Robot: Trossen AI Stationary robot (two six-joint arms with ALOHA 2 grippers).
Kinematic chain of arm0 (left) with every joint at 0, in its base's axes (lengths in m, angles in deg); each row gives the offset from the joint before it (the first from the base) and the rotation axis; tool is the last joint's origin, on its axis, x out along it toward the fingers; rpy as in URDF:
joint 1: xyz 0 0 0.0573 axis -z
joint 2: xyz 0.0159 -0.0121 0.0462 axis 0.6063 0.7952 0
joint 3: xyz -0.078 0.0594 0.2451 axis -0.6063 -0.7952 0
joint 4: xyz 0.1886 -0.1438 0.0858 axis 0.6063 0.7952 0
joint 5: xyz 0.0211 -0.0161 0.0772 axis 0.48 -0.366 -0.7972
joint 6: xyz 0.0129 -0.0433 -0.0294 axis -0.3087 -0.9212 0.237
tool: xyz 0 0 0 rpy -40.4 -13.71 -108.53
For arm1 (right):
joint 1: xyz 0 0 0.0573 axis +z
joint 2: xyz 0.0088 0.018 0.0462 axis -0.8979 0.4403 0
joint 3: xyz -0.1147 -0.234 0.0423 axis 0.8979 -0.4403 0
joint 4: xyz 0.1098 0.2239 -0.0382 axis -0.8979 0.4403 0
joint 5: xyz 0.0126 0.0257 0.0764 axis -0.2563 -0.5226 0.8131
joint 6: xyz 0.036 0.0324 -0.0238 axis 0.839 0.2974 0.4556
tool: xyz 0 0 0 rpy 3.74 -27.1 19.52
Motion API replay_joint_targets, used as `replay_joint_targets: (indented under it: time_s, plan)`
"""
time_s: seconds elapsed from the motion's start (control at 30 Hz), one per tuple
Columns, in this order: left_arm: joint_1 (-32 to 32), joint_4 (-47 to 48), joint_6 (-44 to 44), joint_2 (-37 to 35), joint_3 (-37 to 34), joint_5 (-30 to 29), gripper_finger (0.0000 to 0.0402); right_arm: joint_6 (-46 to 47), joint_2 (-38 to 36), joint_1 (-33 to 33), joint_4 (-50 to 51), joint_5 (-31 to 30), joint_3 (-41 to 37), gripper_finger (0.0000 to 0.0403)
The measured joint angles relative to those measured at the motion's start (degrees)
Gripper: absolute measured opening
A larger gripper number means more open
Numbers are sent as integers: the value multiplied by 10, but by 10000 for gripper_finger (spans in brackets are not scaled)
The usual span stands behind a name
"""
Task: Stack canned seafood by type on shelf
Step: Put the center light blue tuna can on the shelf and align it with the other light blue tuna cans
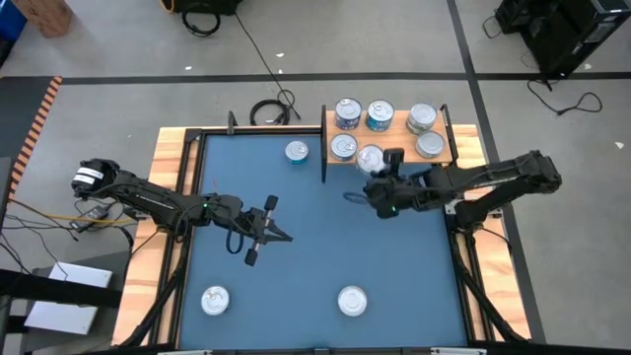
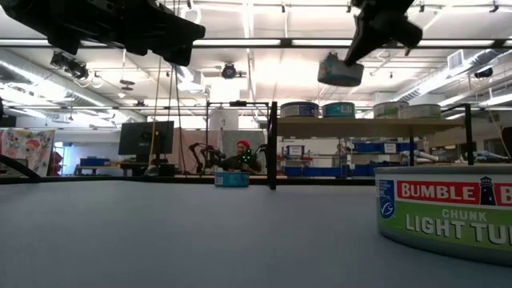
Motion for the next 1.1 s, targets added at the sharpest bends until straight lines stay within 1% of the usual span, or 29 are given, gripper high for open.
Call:
replay_joint_targets:
  time_s: [0.1, 0.27, 0.4, 0.63, 0.9, 1.1]
  plan:
    - [0, 0, 0, 0, 0, 0, 2, -28, 0, -48, 0, 28, 0, 0]
    - [0, 0, 0, 0, 0, 0, 2, -67, 0, -117, 1, 35, 1, 0]
    - [0, 0, 0, 0, 0, 0, 2, -82, 0, -161, -1, 79, 1, 0]
    - [0, 0, 0, 0, 0, 0, 2, -104, 3, -215, -3, 114, -4, 0]
    - [0, 1, 0, 0, 0, -2, 2, -130, 3, -270, -29, 173, -4, 0]
    - [0, 3, 0, 0, 0, -4, 2, -132, 3, -298, -22, 201, -4, 0]
